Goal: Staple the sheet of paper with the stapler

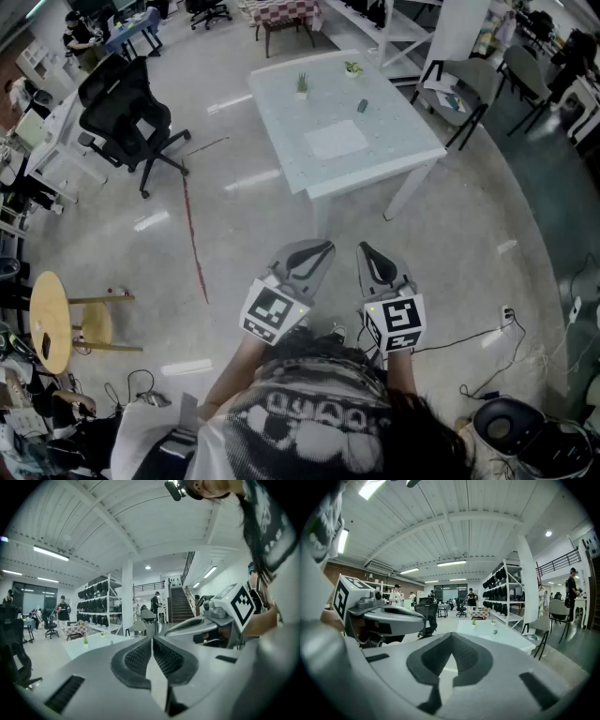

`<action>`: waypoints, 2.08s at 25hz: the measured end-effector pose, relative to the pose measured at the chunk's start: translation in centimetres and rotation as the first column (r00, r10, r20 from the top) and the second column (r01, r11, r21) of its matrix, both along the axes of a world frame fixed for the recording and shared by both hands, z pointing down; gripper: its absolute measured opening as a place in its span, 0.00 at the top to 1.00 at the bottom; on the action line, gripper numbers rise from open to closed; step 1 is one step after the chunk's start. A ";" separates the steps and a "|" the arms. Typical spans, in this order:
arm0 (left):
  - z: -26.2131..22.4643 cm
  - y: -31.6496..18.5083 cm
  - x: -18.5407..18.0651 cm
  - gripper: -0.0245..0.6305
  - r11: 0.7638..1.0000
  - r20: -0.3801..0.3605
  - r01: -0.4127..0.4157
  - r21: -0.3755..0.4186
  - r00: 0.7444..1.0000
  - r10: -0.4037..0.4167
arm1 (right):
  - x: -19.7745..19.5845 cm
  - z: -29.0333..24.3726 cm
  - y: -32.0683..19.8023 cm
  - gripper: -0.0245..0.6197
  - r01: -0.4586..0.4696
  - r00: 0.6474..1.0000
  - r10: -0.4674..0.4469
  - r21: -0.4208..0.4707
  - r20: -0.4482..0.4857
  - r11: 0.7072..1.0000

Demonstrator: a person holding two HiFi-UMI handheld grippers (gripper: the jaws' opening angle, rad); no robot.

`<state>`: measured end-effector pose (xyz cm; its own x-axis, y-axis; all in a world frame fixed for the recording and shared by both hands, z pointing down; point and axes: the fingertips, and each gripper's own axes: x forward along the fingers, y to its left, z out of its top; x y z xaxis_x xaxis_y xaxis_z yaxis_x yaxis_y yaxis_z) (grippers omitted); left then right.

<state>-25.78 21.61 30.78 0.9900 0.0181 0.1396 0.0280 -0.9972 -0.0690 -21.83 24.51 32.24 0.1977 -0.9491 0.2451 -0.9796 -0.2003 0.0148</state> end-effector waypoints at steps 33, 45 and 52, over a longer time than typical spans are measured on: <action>3.3 2.6 2.8 0.94 0.992 0.085 0.113 0.053 0.989 -0.117 | 3.7 3.0 3.3 0.97 0.109 0.990 -0.112 0.037 0.087 0.993; 5.1 -8.4 14.0 0.94 0.997 0.078 0.072 0.002 0.994 -0.072 | 15.5 4.2 -7.6 0.97 0.067 0.996 -0.065 -0.024 0.067 0.997; 6.1 -18.3 18.2 0.94 0.996 0.110 0.090 -0.011 0.990 -0.088 | 20.1 4.6 -16.2 0.97 0.079 0.994 -0.073 -0.075 0.083 0.994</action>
